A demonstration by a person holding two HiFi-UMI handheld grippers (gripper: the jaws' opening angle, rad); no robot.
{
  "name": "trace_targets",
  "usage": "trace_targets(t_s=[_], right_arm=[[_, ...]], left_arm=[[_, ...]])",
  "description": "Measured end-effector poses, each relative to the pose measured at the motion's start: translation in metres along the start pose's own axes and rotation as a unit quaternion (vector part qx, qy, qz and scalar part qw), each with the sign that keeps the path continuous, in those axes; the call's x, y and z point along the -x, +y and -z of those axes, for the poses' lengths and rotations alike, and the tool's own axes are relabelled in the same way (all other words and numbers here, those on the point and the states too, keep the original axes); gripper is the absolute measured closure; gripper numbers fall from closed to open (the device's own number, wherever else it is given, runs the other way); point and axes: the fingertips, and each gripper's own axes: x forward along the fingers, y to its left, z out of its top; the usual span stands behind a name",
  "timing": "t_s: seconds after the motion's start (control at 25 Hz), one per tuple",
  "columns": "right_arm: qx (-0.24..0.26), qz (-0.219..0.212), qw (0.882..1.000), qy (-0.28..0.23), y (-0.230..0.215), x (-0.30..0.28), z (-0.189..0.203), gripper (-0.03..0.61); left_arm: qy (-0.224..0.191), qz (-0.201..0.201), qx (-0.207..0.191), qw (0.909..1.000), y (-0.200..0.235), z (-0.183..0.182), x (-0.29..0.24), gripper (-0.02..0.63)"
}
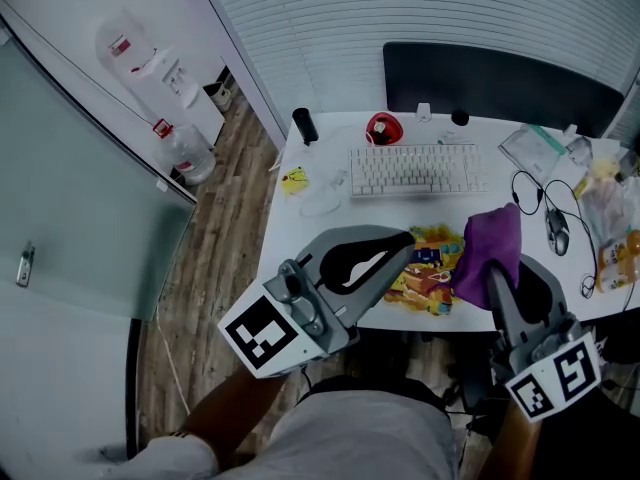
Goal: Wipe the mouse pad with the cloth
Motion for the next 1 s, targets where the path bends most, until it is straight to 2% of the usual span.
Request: trace_targets(t_s=[0.44, 0.76, 1.0], right_arm=[[0.019, -0.034, 0.995, -0.089, 0.024, 0.009, -0.020, 0.512], [0.029, -0.042, 0.991, -0.126, 0.035, 0.015, -0.024, 0.512], [0.029, -0.045, 0.989, -0.136, 0.040, 0.020, -0.021, 0.512]], left_arm=[[-0.039, -0.003, -0.002, 0.9992, -0.010, -0.003, 0.007, 0.598], [-0.061, 0.000, 0.000, 0.9981, -0.015, -0.007, 0.012, 0.598], [-0.062, 0.000, -0.001, 0.9980, -0.019, -0.003, 0.014, 0.598]])
